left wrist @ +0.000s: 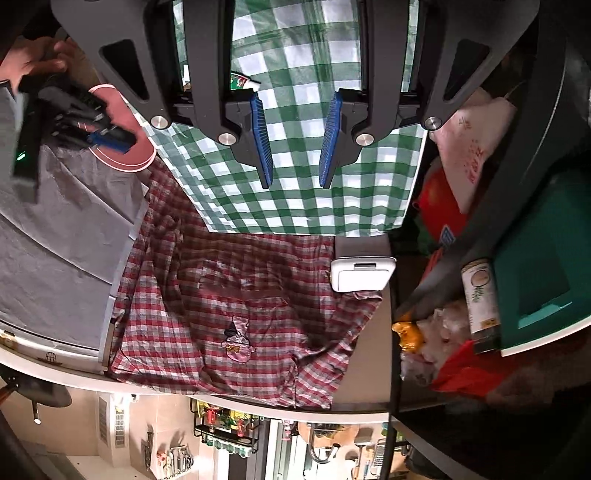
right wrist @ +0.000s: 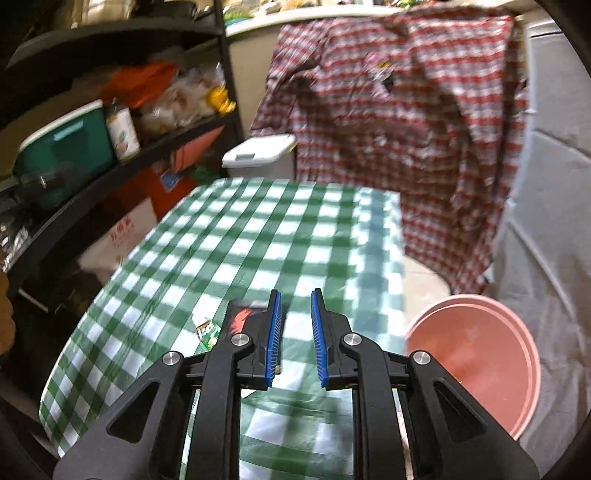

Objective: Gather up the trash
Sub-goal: 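Move both tools back over the table toward the crab packet and toothpaste, then grasp the black crab-print snack packet with the right tool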

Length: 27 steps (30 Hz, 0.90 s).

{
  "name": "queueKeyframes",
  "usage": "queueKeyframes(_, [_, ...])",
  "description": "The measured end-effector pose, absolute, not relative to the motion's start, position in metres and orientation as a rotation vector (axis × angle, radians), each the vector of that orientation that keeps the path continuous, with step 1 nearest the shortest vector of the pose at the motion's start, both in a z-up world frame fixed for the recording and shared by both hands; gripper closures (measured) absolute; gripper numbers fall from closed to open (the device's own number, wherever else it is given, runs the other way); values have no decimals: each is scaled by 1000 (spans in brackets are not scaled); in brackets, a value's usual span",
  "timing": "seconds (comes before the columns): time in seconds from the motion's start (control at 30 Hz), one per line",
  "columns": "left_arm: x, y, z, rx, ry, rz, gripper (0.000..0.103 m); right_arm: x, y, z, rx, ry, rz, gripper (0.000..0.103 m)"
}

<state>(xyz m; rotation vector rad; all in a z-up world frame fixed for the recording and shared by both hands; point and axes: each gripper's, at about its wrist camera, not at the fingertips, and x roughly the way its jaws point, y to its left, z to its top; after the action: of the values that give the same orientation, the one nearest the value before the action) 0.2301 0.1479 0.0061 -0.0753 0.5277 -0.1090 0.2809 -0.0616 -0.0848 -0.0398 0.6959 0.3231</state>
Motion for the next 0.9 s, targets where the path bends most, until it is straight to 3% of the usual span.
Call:
queueKeyframes(0.2, [230,161,4,-91,529,-102,77,300,-30,-123,-71,810,366,80])
queueKeyframes(0.27, [232,165,3,-98,532,-100,77,306,-20,-136,-87,857,381,62])
queueKeyframes(0.57, [233,167,0,-113,535,-99,77,324,-2,-171,-111,947,375,42])
queueKeyframes(0.73, [238,163,-4,-107,547,-114,77,325,0,-171,-124,953,380,44])
queueKeyframes(0.9, [244,155,-10,-95,562,-125,77,323,0,-169,-157,936,376,64])
